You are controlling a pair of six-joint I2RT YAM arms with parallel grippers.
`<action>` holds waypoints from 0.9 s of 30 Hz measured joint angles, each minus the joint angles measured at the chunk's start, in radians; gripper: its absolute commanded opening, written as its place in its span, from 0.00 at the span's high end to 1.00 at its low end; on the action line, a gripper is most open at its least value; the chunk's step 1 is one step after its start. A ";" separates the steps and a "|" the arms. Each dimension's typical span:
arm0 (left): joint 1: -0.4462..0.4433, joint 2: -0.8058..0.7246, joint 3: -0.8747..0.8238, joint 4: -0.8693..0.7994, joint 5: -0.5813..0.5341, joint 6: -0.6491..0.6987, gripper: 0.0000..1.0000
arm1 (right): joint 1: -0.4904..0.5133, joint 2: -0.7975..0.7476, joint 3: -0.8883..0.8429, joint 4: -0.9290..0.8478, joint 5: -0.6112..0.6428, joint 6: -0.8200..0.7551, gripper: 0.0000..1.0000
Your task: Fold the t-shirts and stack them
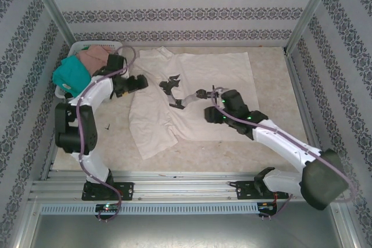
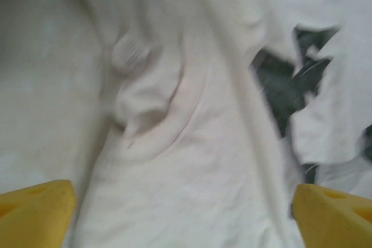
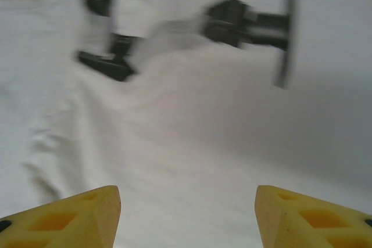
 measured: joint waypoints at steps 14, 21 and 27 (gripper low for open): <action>-0.091 -0.113 -0.351 0.177 -0.003 -0.145 0.98 | -0.159 -0.060 -0.079 -0.084 0.009 0.039 0.36; -0.288 -0.145 -0.284 0.152 -0.089 -0.190 0.59 | -0.212 -0.008 -0.078 -0.093 0.002 0.039 0.36; -0.314 -0.105 -0.277 0.147 -0.117 -0.217 0.30 | -0.214 0.000 -0.077 -0.093 -0.018 0.036 0.36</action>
